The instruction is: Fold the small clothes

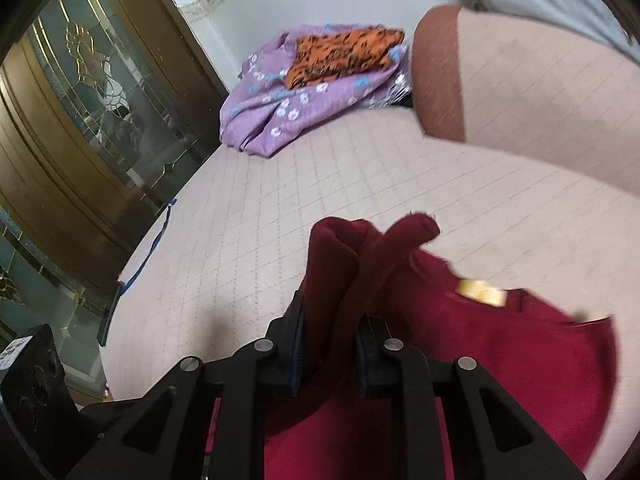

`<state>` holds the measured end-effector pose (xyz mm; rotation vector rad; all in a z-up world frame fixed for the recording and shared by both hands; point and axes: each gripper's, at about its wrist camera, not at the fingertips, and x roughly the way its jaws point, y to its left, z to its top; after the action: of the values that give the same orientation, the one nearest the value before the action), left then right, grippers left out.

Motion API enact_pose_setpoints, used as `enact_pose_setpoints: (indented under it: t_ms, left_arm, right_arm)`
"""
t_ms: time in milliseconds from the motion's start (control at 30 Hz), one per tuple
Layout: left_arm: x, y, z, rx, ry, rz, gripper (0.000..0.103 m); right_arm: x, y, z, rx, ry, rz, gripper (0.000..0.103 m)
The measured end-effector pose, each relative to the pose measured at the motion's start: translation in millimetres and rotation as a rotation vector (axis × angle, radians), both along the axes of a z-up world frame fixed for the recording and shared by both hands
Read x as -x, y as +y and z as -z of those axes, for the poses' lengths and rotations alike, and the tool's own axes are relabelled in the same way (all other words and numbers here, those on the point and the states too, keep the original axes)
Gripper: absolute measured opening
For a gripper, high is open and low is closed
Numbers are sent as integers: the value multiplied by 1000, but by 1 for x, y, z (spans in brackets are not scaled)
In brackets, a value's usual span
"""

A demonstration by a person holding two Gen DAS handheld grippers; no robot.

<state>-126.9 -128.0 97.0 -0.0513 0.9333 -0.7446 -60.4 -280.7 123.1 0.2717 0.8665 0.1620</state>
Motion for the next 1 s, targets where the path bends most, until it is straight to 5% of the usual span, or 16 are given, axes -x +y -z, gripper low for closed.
enact_pose_setpoints:
  t_ms: [200,433,667,800,900,1000]
  left_arm:
    - [28,-60,-7,-28,-14,105,23]
    - [47,-129,5,-59,-7,215,22]
    - [62,-181,33,-118,43,269,28]
    - [61,-164,21,-73,91,338,39]
    - [68,-126,-4,-80,-7,324,52]
    - [59,-93,-11,-140,-107,243,54]
  right_arm:
    - [34,-44,-12,89,3,53,17]
    - [82,-118,2,69,23,169,16]
    - [89,-164,49,125,115,282,16]
    - [92,-178,73,108,173,331,35]
    - [115,-185,52,63,136,364,41]
    - [142,-171,26,26,63,326,45]
